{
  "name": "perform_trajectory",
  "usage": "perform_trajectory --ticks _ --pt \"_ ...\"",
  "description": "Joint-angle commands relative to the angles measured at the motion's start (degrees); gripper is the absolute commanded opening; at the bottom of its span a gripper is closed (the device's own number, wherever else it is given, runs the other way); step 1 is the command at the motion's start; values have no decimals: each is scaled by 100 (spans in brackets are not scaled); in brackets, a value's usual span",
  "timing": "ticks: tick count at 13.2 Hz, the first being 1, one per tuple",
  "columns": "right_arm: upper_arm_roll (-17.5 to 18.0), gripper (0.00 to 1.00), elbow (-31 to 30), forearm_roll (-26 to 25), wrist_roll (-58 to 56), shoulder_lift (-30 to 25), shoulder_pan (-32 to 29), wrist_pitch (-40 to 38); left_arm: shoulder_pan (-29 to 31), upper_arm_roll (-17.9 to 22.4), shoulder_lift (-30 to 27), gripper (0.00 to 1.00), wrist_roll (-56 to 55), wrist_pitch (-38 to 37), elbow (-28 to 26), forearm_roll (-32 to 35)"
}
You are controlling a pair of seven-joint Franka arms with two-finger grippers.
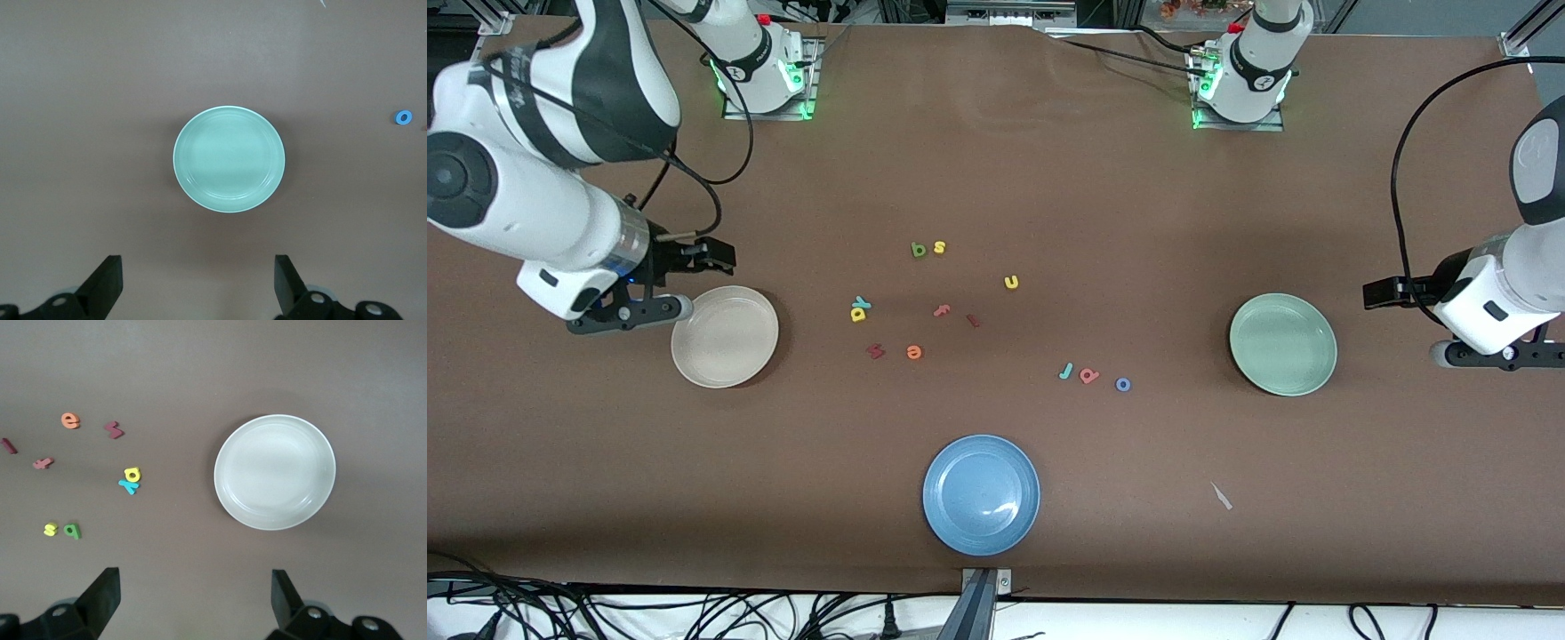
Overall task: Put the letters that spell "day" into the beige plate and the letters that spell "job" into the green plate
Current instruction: 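Reach the right gripper to the yellow letter while the left gripper reaches the blue ring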
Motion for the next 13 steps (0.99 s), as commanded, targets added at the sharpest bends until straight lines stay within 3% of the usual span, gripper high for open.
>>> perform_trajectory --ticks 1,4,7,13 --pt "-5 100 -42 82 57 321 107 344 30 -8 1 100 76 -83 -66 -143" --pt "196 100 -139 82 75 603 99 625 -74 -17 123 100 -115 -83 -74 -152" --pt "469 100 -919 82 363 630 90 1932 -294 -34 211 100 -546 -66 -66 -161" --pt "996 100 -2176 -102 1216 630 90 3287 -1111 -26 1124 100 -2707 786 -48 -697"
